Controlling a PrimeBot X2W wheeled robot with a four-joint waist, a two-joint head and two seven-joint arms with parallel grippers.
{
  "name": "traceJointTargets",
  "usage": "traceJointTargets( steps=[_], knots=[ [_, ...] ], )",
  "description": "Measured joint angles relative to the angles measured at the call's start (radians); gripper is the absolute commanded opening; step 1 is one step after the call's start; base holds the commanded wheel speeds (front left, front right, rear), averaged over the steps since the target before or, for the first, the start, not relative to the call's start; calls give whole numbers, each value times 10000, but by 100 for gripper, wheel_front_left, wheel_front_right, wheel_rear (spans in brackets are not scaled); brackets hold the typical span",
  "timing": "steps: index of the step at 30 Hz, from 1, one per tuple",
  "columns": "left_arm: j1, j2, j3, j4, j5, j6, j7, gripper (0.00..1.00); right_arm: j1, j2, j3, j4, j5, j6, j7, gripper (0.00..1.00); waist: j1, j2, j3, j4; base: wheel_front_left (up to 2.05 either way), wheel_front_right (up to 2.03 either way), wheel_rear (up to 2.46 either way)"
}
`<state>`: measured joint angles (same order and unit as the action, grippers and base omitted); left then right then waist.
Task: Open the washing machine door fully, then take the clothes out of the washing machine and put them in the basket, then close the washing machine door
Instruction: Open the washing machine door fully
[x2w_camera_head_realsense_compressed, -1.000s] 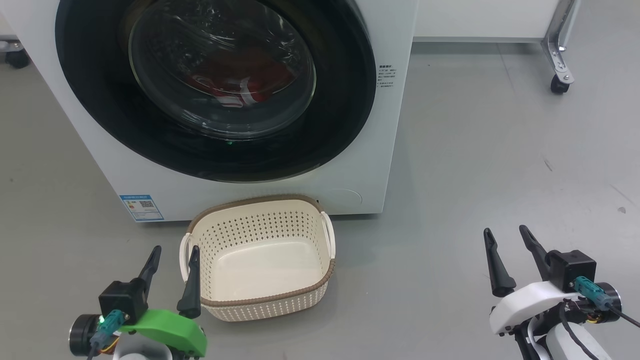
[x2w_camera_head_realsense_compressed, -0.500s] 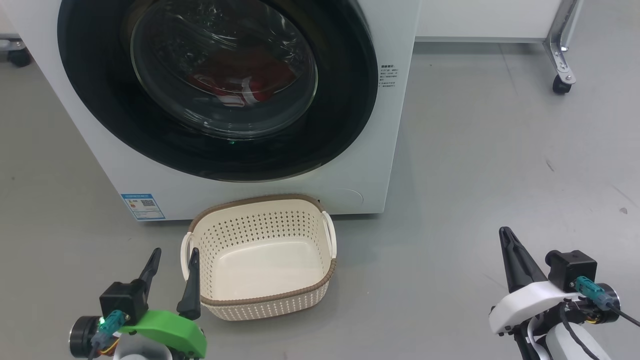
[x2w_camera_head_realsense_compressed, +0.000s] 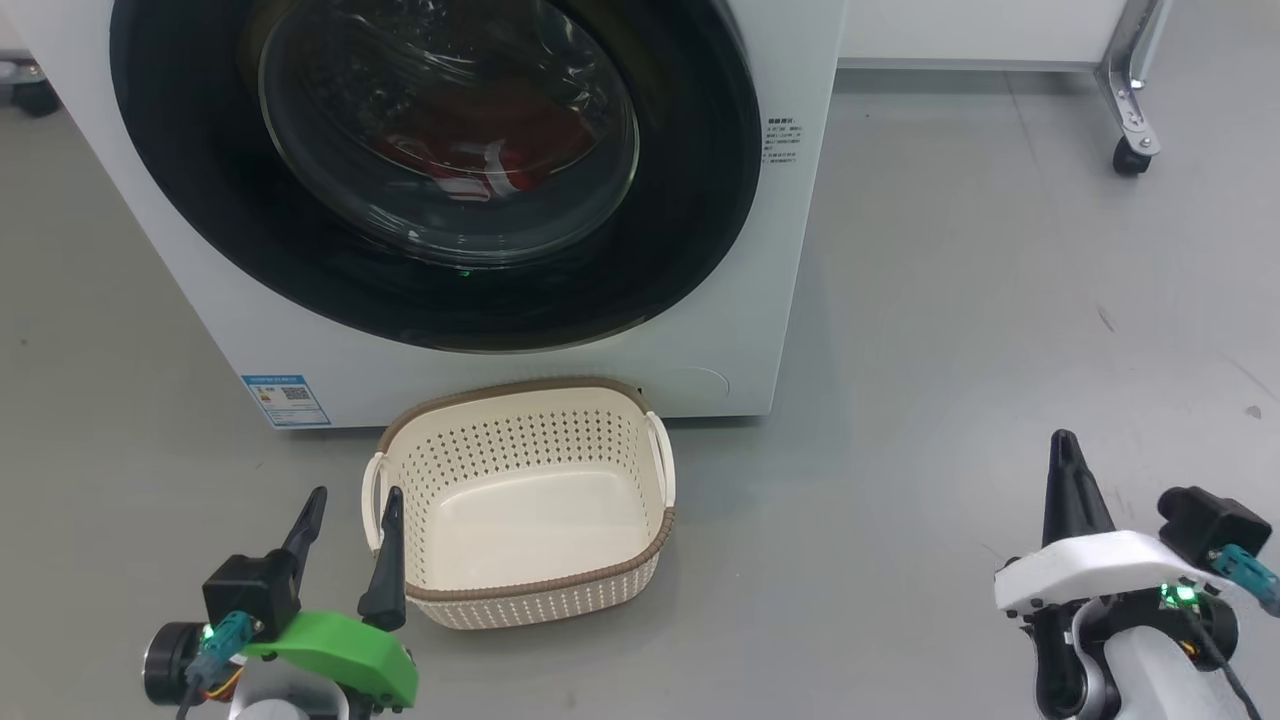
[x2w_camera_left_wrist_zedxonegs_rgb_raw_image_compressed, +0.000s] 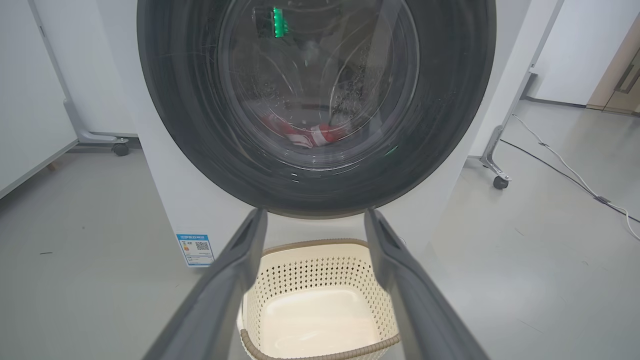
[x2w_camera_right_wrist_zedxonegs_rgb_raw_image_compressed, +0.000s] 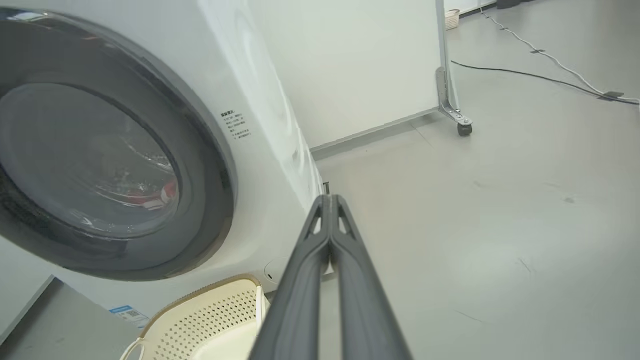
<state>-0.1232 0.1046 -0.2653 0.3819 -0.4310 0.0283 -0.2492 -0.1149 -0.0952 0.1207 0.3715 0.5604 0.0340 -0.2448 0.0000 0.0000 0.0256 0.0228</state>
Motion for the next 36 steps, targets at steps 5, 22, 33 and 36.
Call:
traceJointTargets(
  steps=[5,22,33,36],
  knots=[
    [-185,-44,-23,-42,-2,-33,0,100,-31,581,-809,-123,2219,533,25,0,0,0,222,43,0,0,0],
    [-1044,-253,-111,-610,-13,-163,-2,100,-2155,527,-2487,-453,9030,782,2801,0,0,0,1384,414,0,0,0],
    [-1689,-349,-169,-959,-73,-259,-31,100,-3806,489,-2604,-531,10657,790,4383,0,0,0,2390,750,0,0,0],
    [-1862,-412,-238,-991,-73,-303,-31,100,-4204,389,-2573,-495,10870,790,4834,0,0,0,2653,852,0,0,0]
  ],
)
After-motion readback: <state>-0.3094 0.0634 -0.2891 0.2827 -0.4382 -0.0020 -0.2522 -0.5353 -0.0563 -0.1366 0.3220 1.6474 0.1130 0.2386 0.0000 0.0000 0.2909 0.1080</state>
